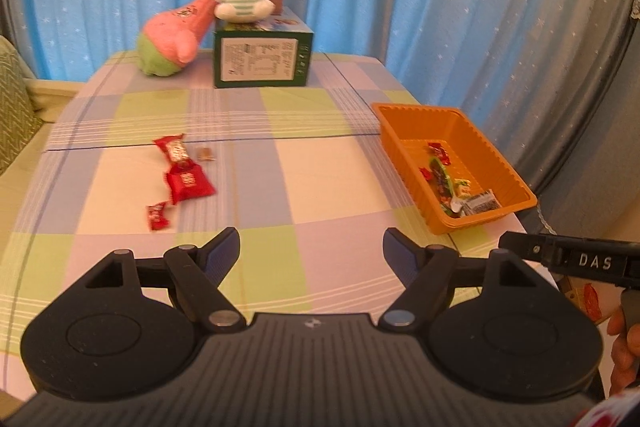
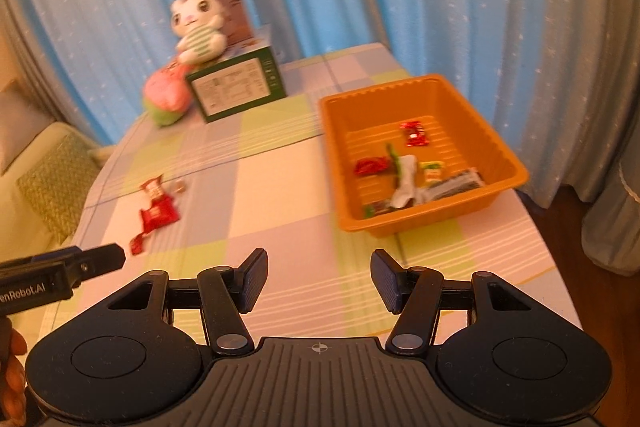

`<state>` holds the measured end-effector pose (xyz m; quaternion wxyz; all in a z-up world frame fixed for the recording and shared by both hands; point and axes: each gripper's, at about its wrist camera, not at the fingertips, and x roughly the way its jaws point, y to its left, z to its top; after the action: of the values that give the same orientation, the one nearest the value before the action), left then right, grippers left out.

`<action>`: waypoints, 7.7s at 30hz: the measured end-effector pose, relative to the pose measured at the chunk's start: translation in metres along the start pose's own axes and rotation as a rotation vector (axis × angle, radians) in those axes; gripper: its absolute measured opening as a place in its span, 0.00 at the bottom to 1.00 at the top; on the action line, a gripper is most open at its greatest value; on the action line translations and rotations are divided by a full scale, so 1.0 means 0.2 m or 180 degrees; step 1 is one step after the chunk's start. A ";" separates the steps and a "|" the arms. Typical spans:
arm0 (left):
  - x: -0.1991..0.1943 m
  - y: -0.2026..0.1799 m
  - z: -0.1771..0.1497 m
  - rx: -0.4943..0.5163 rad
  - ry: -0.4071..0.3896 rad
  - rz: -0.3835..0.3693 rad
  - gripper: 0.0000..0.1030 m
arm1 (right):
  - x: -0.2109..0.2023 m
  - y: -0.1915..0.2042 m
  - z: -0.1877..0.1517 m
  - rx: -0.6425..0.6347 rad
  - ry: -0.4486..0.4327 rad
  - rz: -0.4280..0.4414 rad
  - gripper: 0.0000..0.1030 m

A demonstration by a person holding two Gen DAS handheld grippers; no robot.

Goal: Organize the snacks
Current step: 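Withdraw both open tools from the tray toward the red candies, then grasp the small red candy with the left tool, then grasp the red packet printed with a double-happiness symbol with the right tool, then carry both red candies toward the orange tray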

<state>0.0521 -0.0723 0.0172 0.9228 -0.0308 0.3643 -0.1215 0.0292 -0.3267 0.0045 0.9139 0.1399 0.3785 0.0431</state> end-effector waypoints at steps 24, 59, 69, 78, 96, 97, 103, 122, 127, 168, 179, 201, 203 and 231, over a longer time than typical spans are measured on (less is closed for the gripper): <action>-0.16 0.40 -0.06 -0.0254 -0.0092 0.0362 0.75 | 0.10 0.37 -0.05 -0.0465 0.0105 0.0222 0.56; 0.40 0.82 0.00 -0.0464 0.0266 0.0469 0.65 | 0.66 0.51 0.03 -0.0579 0.0306 0.0235 0.56; 0.70 0.91 0.00 -0.0475 0.0422 0.0312 0.50 | 0.91 0.57 0.04 -0.0593 0.0397 0.0241 0.56; 0.87 0.90 0.03 -0.0350 0.0472 0.0241 0.35 | 1.08 0.63 0.06 -0.0617 0.0458 0.0279 0.56; 0.83 1.07 0.06 -0.0435 0.0378 0.0335 0.15 | 1.34 0.87 0.13 -0.0904 0.0471 0.0805 0.56; 0.82 1.09 0.06 -0.0447 0.0372 0.0356 0.15 | 1.36 0.89 0.14 -0.0913 0.0465 0.0841 0.56; 0.79 1.18 0.04 -0.0557 0.0349 0.0405 0.15 | 1.45 1.00 0.14 -0.1022 0.0445 0.0905 0.75; 0.76 1.22 0.01 -0.0746 0.0308 0.0394 0.15 | 1.55 1.14 0.04 -0.1528 0.0474 0.0730 0.44; 0.70 1.17 0.03 -0.0686 0.0285 0.0390 0.15 | 1.44 1.10 0.04 -0.1456 0.0404 0.0702 0.44; 0.10 0.27 0.06 -0.0314 0.0166 -0.0126 0.15 | 0.30 0.38 0.02 -0.0603 0.0055 0.0066 0.44; 0.14 0.06 0.10 -0.0137 0.0193 -0.0304 0.15 | 0.17 0.16 0.04 -0.0377 -0.0035 -0.0095 0.44; 0.29 -0.37 0.20 0.0184 0.0239 -0.0676 0.15 | 0.08 -0.20 0.09 0.0007 -0.0135 -0.0404 0.44; 0.31 -0.41 0.21 0.0212 0.0246 -0.0708 0.15 | 0.08 -0.24 0.09 0.0040 -0.0136 -0.0429 0.44; 0.72 -0.76 0.28 0.0369 0.0457 -0.0868 0.15 | 0.24 -0.55 0.28 0.0084 -0.0158 -0.0631 0.44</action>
<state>0.1606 -0.2561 -0.0158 0.8696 -0.0179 0.4141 -0.2684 0.1001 -0.4364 -0.0231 0.9209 0.1148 0.3682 -0.0561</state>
